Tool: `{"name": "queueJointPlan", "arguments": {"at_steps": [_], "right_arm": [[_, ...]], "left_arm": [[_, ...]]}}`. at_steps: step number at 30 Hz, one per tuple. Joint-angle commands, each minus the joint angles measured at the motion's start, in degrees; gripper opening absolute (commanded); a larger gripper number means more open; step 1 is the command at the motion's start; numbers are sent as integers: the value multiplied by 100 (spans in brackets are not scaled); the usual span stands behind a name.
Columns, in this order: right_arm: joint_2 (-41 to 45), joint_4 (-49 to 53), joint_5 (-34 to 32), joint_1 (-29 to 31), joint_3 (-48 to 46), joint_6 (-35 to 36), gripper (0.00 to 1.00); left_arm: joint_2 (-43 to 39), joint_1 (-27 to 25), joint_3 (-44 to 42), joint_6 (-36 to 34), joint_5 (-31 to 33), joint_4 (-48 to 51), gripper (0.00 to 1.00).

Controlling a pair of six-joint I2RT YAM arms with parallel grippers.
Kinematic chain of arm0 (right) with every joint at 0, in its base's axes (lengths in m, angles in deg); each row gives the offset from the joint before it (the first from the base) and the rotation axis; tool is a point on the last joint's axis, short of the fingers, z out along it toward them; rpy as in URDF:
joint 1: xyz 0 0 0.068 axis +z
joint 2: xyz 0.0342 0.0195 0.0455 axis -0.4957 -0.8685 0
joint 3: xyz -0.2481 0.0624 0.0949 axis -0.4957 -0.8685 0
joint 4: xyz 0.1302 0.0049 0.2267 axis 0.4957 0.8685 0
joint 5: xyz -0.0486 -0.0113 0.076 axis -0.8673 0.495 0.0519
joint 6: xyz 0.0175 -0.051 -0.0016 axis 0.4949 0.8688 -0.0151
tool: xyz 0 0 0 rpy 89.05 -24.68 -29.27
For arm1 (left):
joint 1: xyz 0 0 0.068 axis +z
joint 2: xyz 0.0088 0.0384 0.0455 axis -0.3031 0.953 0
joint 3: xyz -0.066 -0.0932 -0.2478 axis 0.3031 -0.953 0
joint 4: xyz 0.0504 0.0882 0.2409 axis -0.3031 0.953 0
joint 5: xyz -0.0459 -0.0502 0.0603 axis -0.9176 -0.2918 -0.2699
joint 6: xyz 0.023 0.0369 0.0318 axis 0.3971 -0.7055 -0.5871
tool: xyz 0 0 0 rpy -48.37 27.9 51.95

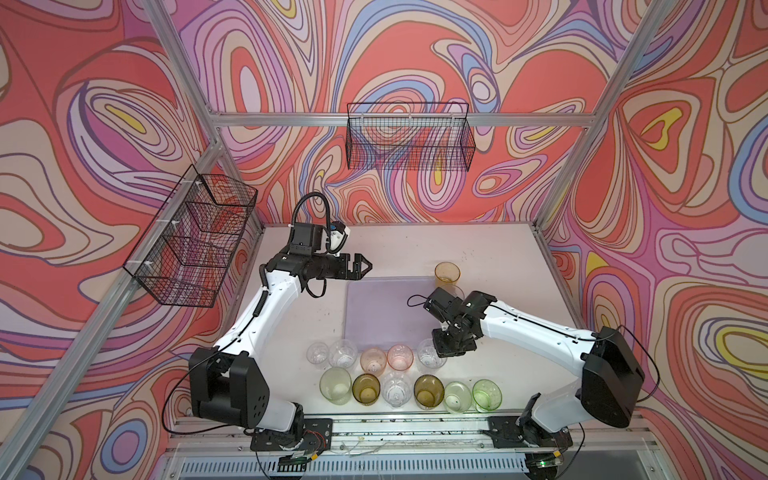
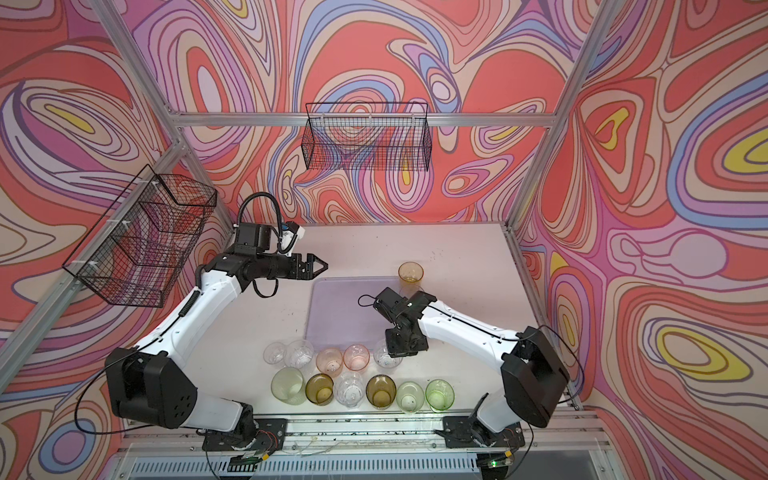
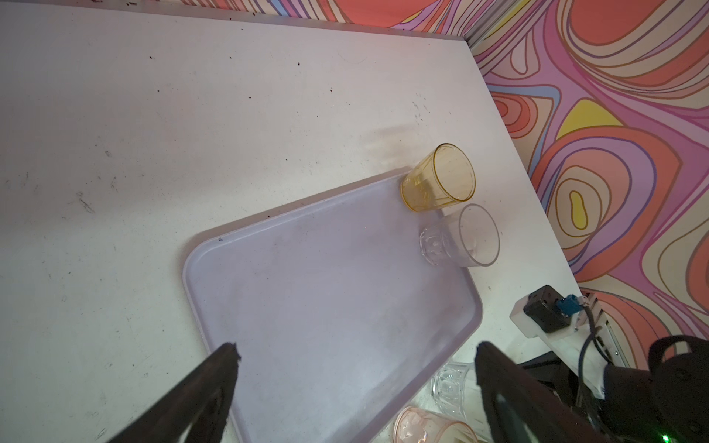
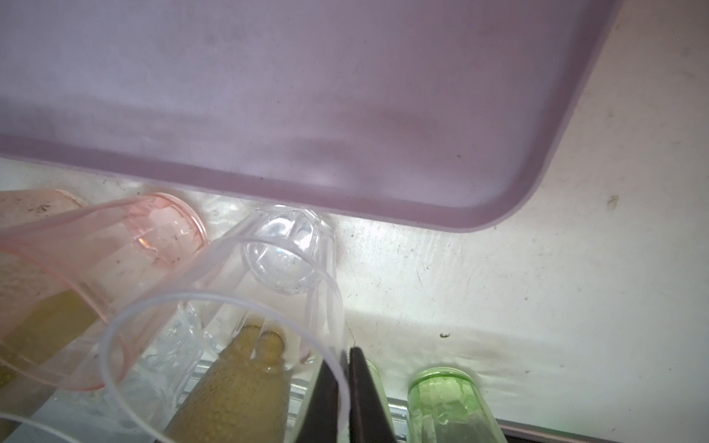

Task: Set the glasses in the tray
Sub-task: 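Close the right gripper on the clear glass, then lift the clear glass with the right gripper and carry it onto the tray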

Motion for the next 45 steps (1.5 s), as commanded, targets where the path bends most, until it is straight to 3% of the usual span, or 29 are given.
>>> {"name": "queueJointPlan", "arguments": {"at_steps": [1, 15, 31, 45], "right_arm": [[-19, 137, -142, 30, 151, 38, 0], [38, 518, -304, 32, 621, -19, 0], [30, 1138, -969, 5, 1165, 38, 0], [239, 882, -652, -881, 939, 212, 0]], "left_arm": [[-97, -6, -63, -97, 46, -44, 99], [-97, -7, -72, -88, 52, -59, 99], [-97, -7, -63, -84, 52, -56, 99], [-106, -4, -58, -124, 86, -39, 99]]}}
